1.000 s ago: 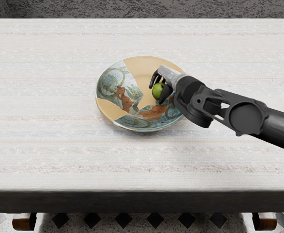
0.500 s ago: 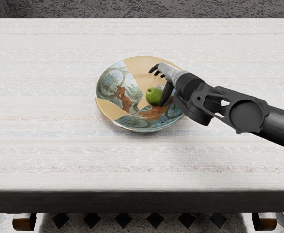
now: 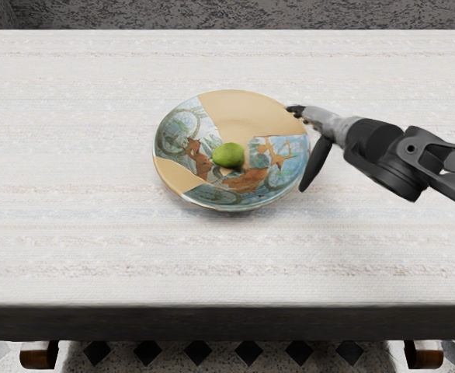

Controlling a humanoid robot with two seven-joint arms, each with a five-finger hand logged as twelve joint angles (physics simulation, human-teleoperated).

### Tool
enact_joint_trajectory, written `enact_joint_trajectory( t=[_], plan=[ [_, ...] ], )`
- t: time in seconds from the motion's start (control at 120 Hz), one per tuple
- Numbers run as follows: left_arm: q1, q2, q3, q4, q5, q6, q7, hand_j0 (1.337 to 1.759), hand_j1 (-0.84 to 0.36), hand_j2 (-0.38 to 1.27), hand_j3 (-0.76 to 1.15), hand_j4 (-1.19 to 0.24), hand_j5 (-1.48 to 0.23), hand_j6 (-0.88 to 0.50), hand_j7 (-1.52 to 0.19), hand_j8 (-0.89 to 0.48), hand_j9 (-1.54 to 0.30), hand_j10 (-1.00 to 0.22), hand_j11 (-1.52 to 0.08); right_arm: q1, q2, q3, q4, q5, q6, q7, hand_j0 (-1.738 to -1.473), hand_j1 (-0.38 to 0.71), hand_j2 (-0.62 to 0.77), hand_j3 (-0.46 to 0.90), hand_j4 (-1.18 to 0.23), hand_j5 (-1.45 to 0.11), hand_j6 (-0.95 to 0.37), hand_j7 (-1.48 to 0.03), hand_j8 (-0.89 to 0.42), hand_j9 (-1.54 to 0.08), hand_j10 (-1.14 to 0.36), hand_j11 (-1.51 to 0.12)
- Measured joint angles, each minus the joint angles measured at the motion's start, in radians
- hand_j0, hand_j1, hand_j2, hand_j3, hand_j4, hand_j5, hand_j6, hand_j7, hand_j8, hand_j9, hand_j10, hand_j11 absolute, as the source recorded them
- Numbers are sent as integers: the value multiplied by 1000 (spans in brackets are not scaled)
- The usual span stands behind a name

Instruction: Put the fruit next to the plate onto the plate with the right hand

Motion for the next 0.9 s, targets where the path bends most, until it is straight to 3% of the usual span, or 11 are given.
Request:
enact_joint_trajectory(
  t=[0.333,0.9],
  plan=[
    [0,0,0,0,0,0,0,1658,325,4,0,-21,-27,-21,-27,-21,-26,-21,-26,-44,-237,87,43,193,263,0,-1658,-345,1,0,-7,-6,-8,-6,-7,-6,-6,-6],
    [0,0,0,-7,-1,-1,0,1658,325,4,0,-21,-27,-21,-27,-21,-26,-21,-26,-51,-344,200,36,299,441,0,-1658,-349,1,0,-4,-1,-5,0,-4,-1,-3,-1]
  ],
)
